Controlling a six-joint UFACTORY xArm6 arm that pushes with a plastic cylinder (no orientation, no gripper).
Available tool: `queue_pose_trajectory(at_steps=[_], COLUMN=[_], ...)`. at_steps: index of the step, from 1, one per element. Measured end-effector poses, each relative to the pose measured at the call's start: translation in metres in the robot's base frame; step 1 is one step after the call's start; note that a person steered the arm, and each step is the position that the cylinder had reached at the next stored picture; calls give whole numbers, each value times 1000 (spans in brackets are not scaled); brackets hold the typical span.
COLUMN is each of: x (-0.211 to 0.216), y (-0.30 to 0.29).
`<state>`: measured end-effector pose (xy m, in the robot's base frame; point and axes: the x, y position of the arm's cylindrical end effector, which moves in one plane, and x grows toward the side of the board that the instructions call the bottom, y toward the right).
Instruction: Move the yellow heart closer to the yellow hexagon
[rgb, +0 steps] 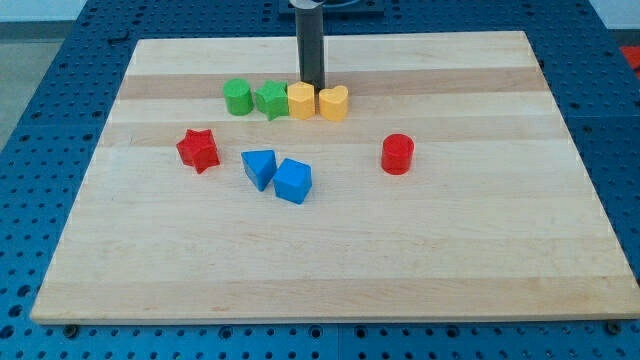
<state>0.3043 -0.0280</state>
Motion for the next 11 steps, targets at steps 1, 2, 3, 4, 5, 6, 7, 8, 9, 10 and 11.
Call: queue_pose_trajectory(at_steps=[1, 2, 3, 4, 5, 6, 7, 8, 9, 10, 11], x=[-13, -37, -38, -19, 34, 81, 99, 102, 95, 81, 79], y=[20, 53, 104, 132, 131, 117, 86, 56, 53, 66, 64])
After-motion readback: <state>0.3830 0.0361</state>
